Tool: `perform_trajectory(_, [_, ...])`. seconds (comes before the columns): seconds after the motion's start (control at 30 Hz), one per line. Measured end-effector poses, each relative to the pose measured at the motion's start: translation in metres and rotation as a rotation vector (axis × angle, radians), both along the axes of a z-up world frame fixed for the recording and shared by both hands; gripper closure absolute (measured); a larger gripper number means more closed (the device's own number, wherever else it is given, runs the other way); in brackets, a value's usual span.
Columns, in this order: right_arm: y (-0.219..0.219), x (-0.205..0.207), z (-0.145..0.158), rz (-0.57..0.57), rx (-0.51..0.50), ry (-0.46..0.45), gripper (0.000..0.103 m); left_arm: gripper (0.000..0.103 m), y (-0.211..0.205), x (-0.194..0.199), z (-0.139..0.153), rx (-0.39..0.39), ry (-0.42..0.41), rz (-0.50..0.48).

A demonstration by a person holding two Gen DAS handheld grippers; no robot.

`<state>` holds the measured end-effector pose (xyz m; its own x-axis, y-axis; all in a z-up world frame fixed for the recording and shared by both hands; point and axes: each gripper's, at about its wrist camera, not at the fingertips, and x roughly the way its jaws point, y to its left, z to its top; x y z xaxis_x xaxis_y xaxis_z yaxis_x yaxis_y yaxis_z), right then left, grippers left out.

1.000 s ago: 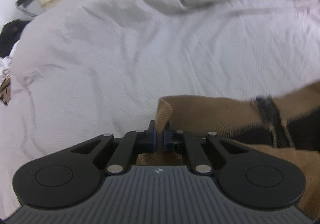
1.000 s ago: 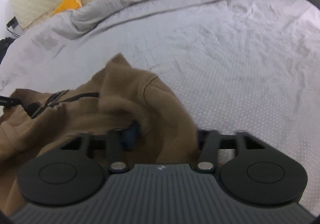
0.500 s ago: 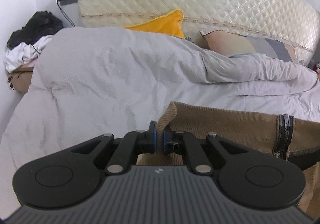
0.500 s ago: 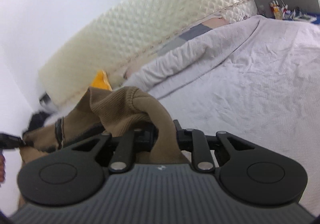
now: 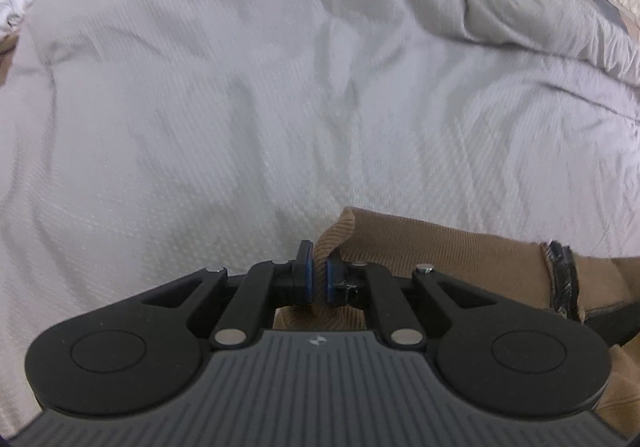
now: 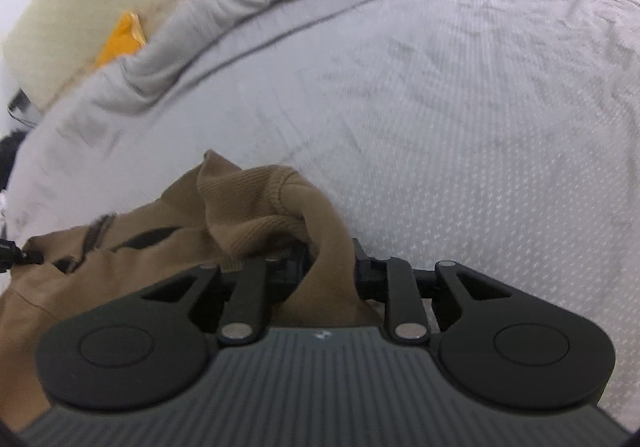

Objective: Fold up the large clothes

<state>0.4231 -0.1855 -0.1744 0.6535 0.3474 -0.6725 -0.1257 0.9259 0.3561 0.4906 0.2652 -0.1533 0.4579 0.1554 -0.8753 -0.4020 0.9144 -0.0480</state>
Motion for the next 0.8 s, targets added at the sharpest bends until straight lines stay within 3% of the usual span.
perform_trajectory(0.17, [-0.004, -0.007, 0.004, -0.007, 0.027, -0.012, 0.076, 0.095, -0.001, -0.003, 0.0, -0.016, -0.005, -0.008])
perform_trajectory(0.27, [-0.005, -0.014, 0.01, -0.007, 0.033, -0.023, 0.075, 0.088, -0.002, -0.009, 0.011, -0.032, -0.016, -0.039])
perform_trajectory(0.3, [-0.004, -0.014, 0.013, -0.004, 0.034, -0.027, 0.075, 0.075, -0.004, -0.011, 0.014, -0.034, -0.008, -0.058])
perform_trajectory(0.33, [-0.004, -0.018, 0.016, -0.003, 0.034, -0.033, 0.075, 0.055, -0.007, -0.014, 0.018, -0.04, 0.0, -0.071])
perform_trajectory(0.4, [-0.007, -0.022, 0.021, -0.013, 0.049, -0.044, 0.071, 0.041, -0.013, -0.024, 0.03, -0.057, -0.008, -0.091])
perform_trajectory(0.43, [-0.01, -0.025, 0.023, -0.022, 0.061, -0.045, 0.069, 0.04, -0.016, -0.032, 0.038, -0.059, -0.024, -0.102])
perform_trajectory(0.53, [-0.019, -0.036, 0.033, -0.037, 0.095, -0.067, 0.048, 0.04, -0.026, -0.051, 0.063, -0.031, -0.054, -0.109])
perform_trajectory(0.57, [-0.022, -0.04, 0.036, -0.037, 0.102, -0.082, 0.033, 0.04, -0.03, -0.058, 0.071, -0.021, -0.067, -0.111])
perform_trajectory(0.6, [-0.024, -0.046, 0.041, -0.034, 0.105, -0.1, 0.023, 0.04, -0.034, -0.066, 0.08, -0.012, -0.085, -0.113])
perform_trajectory(0.8, [-0.03, -0.087, 0.066, -0.029, 0.082, -0.195, 0.025, 0.04, -0.076, -0.127, 0.128, 0.002, -0.185, -0.156])
